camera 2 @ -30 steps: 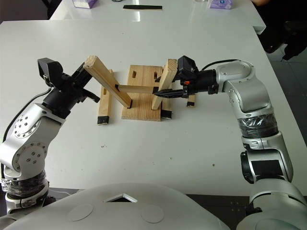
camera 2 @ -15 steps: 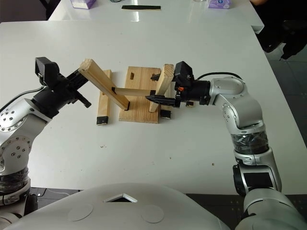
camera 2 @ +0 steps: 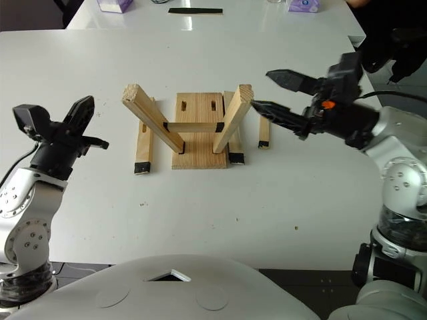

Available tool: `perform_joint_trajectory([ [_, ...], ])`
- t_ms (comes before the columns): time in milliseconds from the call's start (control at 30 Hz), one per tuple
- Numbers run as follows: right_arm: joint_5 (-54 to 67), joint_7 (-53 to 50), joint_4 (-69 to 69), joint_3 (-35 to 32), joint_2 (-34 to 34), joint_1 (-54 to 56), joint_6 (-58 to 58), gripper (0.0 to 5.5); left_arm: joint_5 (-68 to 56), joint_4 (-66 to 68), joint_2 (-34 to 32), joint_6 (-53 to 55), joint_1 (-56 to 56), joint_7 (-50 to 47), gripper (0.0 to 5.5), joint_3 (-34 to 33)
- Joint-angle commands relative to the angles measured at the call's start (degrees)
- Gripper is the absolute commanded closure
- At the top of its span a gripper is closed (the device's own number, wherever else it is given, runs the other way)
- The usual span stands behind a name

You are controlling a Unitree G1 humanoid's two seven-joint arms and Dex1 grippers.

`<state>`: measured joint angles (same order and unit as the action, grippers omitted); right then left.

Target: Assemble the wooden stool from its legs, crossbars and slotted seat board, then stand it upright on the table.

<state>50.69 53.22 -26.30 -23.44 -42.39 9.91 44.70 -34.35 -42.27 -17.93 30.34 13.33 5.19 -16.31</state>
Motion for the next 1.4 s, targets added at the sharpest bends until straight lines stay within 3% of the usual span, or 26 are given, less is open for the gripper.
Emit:
perform_joint_trajectory([
  [33, -5.6, -8.3, 1.8, -0.1, -1.0, -2.5, 0.6, 2.22, 5.8, -3.1, 4.9, -0.6, 3.4, -6.3, 5.5, 4.6],
  [133, -13.7, -19.6, 2.0, 3.8, 3.3, -3.5, -0.9, 2.66, 11.3, -5.6, 6.8, -0.7, 4.3, -8.5, 5.5, 11.8],
  [267, -24.3, -35.9, -7.6, 15.9, 13.3, -6.1, -1.2, 3.28, 18.0, -4.8, 8.9, -0.7, 0.7, -11.2, 5.5, 18.9],
  [467, -35.1, -57.1, -20.6, 29.7, 28.8, -8.5, 2.7, 4.14, 20.8, -5.5, 10.3, 1.5, -2.7, -11.8, 5.5, 21.8],
  [733, -45.7, -65.1, -21.6, 40.7, 35.3, -8.8, 1.9, 5.39, 19.7, -2.9, 10.8, 4.4, -9.1, -8.1, 5.5, 23.5],
  [1000, -51.2, -65.3, -18.4, 41.8, 37.3, -7.9, -0.5, 5.48, 21.8, -1.5, 10.8, 4.7, -10.8, -7.9, 5.5, 23.6],
  [1267, -55.0, -64.8, -24.5, 29.5, 35.6, -10.4, 0.1, 5.48, 24.9, -7.0, 11.2, 5.4, -6.5, -12.8, 5.5, 11.5],
  [1400, -55.2, -62.2, -26.4, 27.6, 34.5, -10.4, 1.8, 5.48, 24.2, -8.8, 11.2, 6.2, -4.0, -11.1, 5.5, 11.2],
])
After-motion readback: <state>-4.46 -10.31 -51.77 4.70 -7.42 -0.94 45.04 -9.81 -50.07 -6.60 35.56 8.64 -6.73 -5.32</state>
